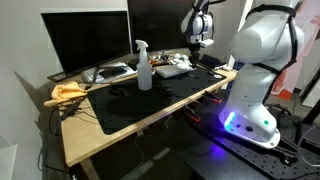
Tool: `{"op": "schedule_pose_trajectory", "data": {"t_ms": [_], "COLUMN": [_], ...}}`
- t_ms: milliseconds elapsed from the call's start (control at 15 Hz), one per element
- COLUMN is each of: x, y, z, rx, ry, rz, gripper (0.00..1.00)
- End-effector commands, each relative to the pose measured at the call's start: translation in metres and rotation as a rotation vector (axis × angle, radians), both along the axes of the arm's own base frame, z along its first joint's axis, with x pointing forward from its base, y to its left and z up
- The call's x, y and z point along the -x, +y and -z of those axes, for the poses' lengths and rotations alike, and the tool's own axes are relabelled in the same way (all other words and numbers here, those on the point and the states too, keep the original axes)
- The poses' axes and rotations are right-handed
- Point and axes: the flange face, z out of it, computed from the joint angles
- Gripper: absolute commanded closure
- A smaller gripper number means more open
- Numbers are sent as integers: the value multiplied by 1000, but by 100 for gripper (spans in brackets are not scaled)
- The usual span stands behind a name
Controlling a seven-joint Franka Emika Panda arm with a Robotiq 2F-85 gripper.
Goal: Put the mouse and the small thing that is next to it on the right side of the spray bottle
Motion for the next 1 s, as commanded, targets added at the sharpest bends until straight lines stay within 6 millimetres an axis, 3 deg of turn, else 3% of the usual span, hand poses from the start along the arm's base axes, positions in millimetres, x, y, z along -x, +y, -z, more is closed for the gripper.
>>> {"op": "schedule_pose_trajectory", "data": {"t_ms": [0,333,400,933], "x": [27,35,27,28], "y": [32,62,50,56], "z": [-14,-17,-7,-10], "rx": [-15,-43,-38,-40], "ry": [-12,-9,5,0], "rz": [-18,-38,-52,-62], "gripper": [96,96,84,84]}}
